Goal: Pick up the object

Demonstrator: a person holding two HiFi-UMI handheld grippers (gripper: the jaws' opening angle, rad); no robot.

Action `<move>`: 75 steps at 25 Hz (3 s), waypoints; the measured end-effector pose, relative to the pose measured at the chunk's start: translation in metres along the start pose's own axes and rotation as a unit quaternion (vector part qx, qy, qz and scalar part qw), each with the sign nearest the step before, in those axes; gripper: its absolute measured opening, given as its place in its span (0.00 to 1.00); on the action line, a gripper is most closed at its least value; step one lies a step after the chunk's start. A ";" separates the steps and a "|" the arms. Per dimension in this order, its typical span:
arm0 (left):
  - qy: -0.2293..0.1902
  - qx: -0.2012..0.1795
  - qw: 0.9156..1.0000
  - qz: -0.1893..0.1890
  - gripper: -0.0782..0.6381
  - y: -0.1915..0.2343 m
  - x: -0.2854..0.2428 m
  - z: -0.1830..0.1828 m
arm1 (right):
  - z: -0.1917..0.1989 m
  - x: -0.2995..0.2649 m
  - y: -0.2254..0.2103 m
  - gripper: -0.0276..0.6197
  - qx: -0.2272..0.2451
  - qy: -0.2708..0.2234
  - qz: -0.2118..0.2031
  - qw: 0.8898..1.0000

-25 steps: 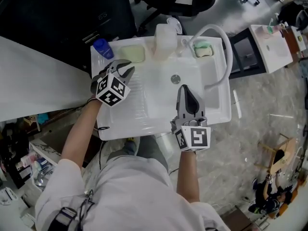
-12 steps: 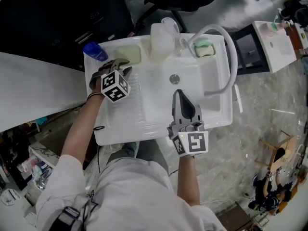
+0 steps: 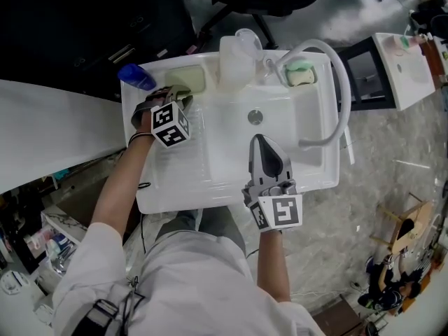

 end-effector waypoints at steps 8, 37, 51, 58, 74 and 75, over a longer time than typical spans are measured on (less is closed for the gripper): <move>-0.015 0.009 1.000 -0.001 0.18 -0.004 0.015 -0.007 | -0.005 0.003 0.007 0.05 0.002 -0.001 -0.007 1.000; -0.202 0.094 0.961 -0.165 0.18 -0.073 0.285 -0.018 | -0.034 0.098 0.146 0.05 0.050 -0.025 -0.024 0.998; -0.274 0.128 0.919 -0.252 0.18 -0.108 0.410 0.025 | -0.050 0.134 0.201 0.05 0.076 -0.053 -0.003 0.996; -0.307 0.150 0.894 -0.289 0.17 -0.122 0.453 0.045 | -0.056 0.144 0.216 0.05 0.090 -0.063 0.013 0.994; -0.355 0.195 0.858 -0.318 0.17 -0.138 0.482 0.075 | -0.070 0.160 0.226 0.05 0.094 -0.099 0.030 0.990; -0.357 0.196 0.856 -0.318 0.17 -0.138 0.483 0.075 | -0.070 0.161 0.226 0.05 0.095 -0.100 0.031 0.990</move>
Point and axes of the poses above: the fingertips, and each gripper's own axes: x backward along the fingers, y to its left, z out of its underside, the point moved 9 cm from there along x, backward along the fingers, and after that the axes turned 5 degrees about -y, right-handed, at the moved point
